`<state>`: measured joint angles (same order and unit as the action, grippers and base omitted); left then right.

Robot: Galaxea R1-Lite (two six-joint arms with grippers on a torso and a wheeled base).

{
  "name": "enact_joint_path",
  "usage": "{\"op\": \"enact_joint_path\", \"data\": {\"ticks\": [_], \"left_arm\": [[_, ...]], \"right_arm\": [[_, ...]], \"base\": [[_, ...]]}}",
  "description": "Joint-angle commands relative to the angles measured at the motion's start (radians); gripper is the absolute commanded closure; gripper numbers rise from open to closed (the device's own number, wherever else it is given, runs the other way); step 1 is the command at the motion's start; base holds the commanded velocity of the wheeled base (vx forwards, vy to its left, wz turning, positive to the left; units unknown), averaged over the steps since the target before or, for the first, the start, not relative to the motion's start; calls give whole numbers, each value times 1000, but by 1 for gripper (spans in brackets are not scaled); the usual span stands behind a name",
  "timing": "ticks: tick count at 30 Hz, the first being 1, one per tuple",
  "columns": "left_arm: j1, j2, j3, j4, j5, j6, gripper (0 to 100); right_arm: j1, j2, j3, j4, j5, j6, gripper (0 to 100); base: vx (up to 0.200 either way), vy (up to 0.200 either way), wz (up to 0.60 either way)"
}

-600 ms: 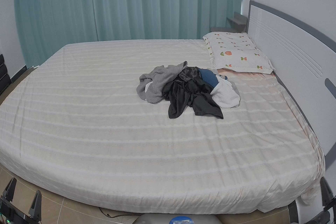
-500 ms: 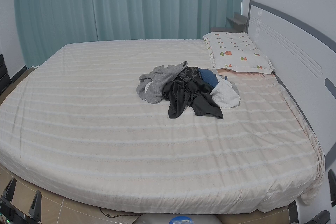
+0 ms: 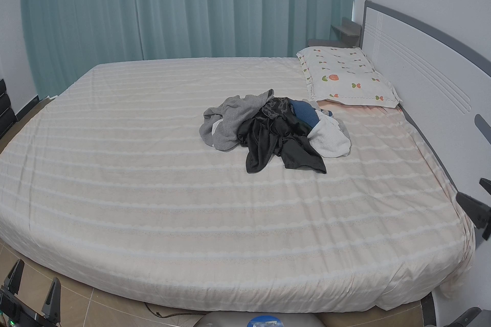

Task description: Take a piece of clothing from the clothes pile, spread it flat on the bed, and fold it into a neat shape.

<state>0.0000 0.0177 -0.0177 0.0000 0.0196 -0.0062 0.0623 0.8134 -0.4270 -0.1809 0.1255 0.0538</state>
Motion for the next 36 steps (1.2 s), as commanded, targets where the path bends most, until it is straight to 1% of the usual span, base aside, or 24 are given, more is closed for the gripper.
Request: {"op": "enact_joint_path", "data": {"ticks": [1, 6, 7, 8, 9, 12, 13, 14, 16, 20, 26, 27, 28, 30, 31, 32, 34, 36], "left_arm": [[0, -18, 16, 0, 0, 0, 0], [0, -18, 16, 0, 0, 0, 0], [0, -18, 16, 0, 0, 0, 0], [0, -18, 16, 0, 0, 0, 0], [0, -18, 16, 0, 0, 0, 0], [0, -18, 16, 0, 0, 0, 0], [0, -18, 16, 0, 0, 0, 0], [0, -18, 16, 0, 0, 0, 0], [0, -18, 16, 0, 0, 0, 0], [0, -18, 15, 0, 0, 0, 0], [0, -18, 16, 0, 0, 0, 0], [0, -18, 16, 0, 0, 0, 0], [0, -18, 16, 0, 0, 0, 0], [0, -18, 16, 0, 0, 0, 0], [0, -18, 16, 0, 0, 0, 0], [0, -18, 16, 0, 0, 0, 0], [0, -18, 16, 0, 0, -1, 0], [0, -18, 16, 0, 0, 0, 0]], "right_arm": [[60, 886, -230, -350, -7, 156, 0], [85, 1184, -487, -358, -60, 261, 0], [85, 1193, -495, -358, -61, 265, 0], [97, 1282, -588, -355, -81, 307, 0], [105, 1330, -638, -351, -93, 325, 0], [123, 1460, -776, -345, -126, 350, 0], [125, 1466, -782, -344, -127, 350, 0], [134, 1527, -854, -341, -141, 357, 0], [145, 1593, -935, -318, -145, 371, 0], [152, 1676, -1067, -252, -153, 405, 0], [148, 1788, -1260, -178, -156, 486, 0], [148, 1788, -1260, -178, -156, 486, 0], [145, 1814, -1320, -155, -156, 514, 0], [143, 1840, -1371, -126, -156, 541, 0], [145, 1854, -1398, -114, -156, 571, 0], [145, 1854, -1398, -114, -156, 571, 0], [151, 1879, -1463, -95, -156, 672, 0], [152, 1888, -1497, -71, -156, 699, 0]], "base": [[0, 0, 0], [0, 0, 0], [0, 0, 0], [0, 0, 0], [0, 0, 0], [0, 0, 0], [0, 0, 0], [0, 0, 0], [0, 0, 0], [0, 0, 0], [0, 0, 0], [0, 0, 0], [0, 0, 0], [0, 0, 0], [0, 0, 0], [0, 0, 0], [0, 0, 0], [0, 0, 0]]}}
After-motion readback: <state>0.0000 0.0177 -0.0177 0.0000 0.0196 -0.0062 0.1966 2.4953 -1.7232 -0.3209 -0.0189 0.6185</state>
